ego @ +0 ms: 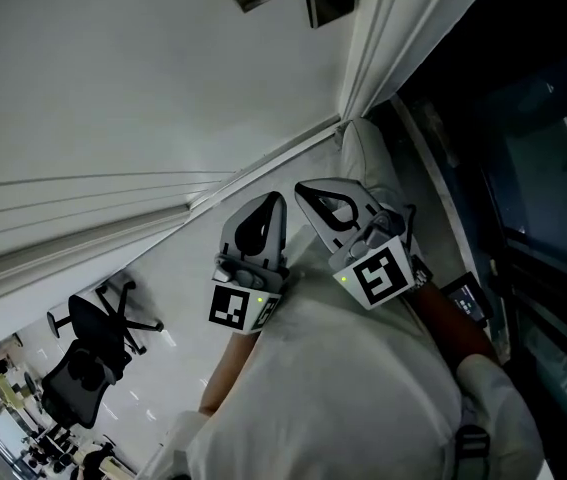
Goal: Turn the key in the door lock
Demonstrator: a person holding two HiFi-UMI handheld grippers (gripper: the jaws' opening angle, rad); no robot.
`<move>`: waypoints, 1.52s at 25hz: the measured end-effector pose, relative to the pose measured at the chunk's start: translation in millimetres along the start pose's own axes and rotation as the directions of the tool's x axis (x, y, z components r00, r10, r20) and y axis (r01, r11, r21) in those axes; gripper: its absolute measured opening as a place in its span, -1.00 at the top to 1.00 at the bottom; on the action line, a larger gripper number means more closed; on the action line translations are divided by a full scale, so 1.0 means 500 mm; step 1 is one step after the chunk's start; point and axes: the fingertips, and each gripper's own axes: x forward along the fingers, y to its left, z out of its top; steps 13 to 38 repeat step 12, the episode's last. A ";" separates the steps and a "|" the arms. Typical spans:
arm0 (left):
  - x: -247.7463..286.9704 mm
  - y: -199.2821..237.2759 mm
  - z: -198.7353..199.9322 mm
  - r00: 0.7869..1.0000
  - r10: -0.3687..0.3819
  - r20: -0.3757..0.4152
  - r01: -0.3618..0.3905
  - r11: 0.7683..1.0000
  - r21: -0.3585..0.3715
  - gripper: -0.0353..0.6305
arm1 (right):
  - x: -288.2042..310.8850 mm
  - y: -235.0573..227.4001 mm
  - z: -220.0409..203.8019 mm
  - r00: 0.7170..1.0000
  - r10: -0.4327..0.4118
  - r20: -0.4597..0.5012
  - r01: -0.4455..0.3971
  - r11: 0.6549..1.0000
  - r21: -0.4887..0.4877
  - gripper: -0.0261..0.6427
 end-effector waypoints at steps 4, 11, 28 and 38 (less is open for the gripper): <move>0.011 -0.031 -0.009 0.997 -0.072 0.004 0.072 0.996 -0.046 0.88 | -0.019 -0.008 -0.017 1.000 -0.023 -0.022 0.023 0.999 0.029 0.91; 0.051 -0.048 -0.031 0.992 -0.124 0.004 0.124 0.986 -0.115 0.88 | -0.048 -0.022 -0.059 0.995 -0.055 -0.084 0.058 0.998 0.032 0.91; 0.057 -0.053 -0.034 0.991 -0.137 0.004 0.136 0.983 -0.121 0.88 | -0.052 -0.025 -0.065 0.994 -0.060 -0.088 0.064 0.997 0.036 0.91; 0.057 -0.053 -0.034 0.991 -0.137 0.004 0.136 0.983 -0.121 0.88 | -0.052 -0.025 -0.065 0.994 -0.060 -0.088 0.064 0.997 0.036 0.91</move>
